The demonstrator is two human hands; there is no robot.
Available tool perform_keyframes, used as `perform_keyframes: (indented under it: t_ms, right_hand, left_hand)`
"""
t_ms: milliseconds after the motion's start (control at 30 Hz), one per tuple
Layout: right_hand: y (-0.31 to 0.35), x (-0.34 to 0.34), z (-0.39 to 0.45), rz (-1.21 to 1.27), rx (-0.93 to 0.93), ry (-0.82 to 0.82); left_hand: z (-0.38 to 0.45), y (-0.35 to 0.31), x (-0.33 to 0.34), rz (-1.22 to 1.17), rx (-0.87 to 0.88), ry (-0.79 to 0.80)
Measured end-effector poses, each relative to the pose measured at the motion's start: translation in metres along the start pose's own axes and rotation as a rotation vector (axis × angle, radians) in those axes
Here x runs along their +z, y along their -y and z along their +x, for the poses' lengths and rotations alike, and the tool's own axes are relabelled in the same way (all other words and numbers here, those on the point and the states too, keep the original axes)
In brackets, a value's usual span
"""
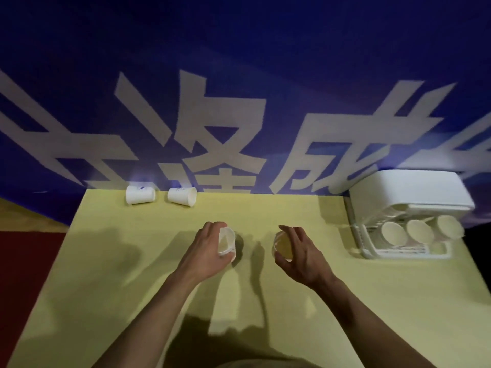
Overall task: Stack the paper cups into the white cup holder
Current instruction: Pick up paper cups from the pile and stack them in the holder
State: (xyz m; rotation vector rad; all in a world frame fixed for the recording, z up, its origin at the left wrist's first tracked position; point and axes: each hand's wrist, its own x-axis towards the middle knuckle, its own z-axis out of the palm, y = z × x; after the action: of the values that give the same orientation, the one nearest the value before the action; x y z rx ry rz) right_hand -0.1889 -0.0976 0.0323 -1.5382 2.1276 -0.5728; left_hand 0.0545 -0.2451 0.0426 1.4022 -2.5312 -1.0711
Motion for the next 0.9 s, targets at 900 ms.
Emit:
perform_keyframes:
  t_ms: [900]
  right_hand:
    - [-0.266,-0.198,-0.17,0.187,0.176,-0.274]
  left_hand:
    - [0.047,-0.39,0.203,0.208,0.3,-0.039]
